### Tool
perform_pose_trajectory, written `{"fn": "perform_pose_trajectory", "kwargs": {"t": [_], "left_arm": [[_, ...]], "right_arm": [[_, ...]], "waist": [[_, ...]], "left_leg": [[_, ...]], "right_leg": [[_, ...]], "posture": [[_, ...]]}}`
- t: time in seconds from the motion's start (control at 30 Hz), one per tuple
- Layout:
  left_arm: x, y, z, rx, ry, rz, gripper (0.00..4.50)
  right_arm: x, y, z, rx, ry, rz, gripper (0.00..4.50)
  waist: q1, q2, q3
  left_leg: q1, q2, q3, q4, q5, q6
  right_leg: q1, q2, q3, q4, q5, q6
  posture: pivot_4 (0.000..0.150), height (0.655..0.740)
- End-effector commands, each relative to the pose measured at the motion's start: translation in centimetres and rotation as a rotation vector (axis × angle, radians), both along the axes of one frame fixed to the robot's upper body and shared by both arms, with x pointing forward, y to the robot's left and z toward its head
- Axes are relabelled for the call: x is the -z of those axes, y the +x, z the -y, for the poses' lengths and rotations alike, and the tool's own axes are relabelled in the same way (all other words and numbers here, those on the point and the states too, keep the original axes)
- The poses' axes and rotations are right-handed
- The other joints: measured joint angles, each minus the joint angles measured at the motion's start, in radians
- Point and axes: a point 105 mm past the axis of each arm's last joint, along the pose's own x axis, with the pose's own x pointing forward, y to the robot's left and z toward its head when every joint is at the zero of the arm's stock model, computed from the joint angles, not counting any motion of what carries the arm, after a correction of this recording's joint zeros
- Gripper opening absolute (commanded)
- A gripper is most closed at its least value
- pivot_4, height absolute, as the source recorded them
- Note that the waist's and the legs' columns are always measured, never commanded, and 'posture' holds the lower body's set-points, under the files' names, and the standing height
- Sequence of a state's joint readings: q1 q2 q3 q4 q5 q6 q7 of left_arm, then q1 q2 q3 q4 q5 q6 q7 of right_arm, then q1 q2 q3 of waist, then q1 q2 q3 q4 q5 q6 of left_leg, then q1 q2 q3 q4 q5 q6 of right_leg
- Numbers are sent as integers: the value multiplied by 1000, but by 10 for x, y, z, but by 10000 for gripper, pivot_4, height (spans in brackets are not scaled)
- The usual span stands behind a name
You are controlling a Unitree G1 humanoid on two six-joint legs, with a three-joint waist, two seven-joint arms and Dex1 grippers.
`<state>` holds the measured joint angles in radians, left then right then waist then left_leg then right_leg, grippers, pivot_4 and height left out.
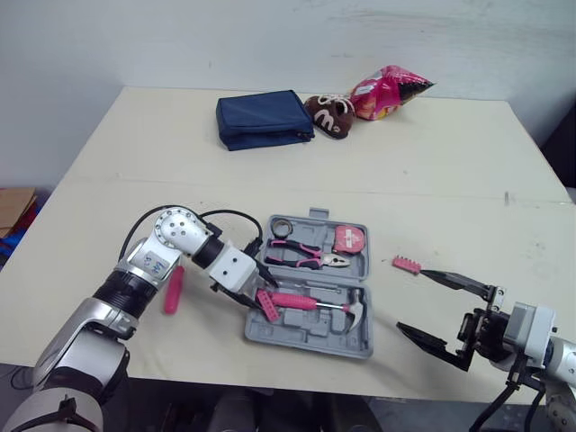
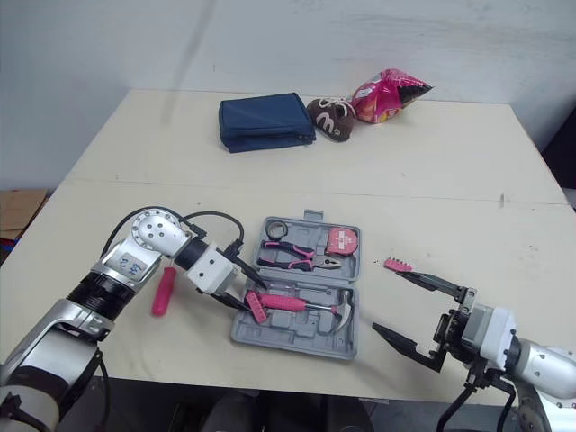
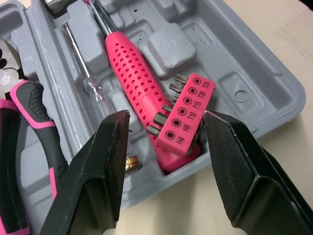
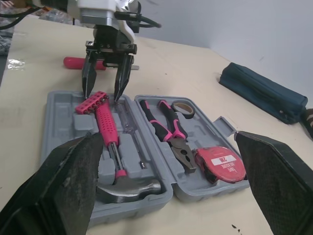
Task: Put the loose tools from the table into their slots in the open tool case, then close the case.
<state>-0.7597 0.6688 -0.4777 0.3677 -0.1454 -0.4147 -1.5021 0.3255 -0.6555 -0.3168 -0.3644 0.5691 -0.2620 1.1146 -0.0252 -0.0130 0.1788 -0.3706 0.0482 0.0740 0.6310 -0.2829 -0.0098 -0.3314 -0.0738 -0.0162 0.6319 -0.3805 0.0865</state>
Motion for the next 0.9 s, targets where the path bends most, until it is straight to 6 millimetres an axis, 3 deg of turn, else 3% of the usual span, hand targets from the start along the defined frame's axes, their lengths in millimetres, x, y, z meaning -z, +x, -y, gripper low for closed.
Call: {"fn": "perform_pose_trajectory", "kwargs": {"t": [0.03, 0.9], "left_arm": [[12, -7, -12, 55, 126, -56, 24181], [13, -18, -5, 202, 161, -32, 24181]], "right_arm": [[-8, 0, -6, -16, -8, 24, 45000], [-8, 0, -8, -20, -3, 15, 45000]], "waist": [[0, 0, 0], [-1, 0, 0]], "left_leg": [[0, 0, 0, 0, 0, 0], [0, 0, 0, 0, 0, 0]], "right_leg": [[0, 0, 0, 0, 0, 0], [0, 0, 0, 0, 0, 0]], "posture": [[1500, 7400], [1500, 7400]]}}
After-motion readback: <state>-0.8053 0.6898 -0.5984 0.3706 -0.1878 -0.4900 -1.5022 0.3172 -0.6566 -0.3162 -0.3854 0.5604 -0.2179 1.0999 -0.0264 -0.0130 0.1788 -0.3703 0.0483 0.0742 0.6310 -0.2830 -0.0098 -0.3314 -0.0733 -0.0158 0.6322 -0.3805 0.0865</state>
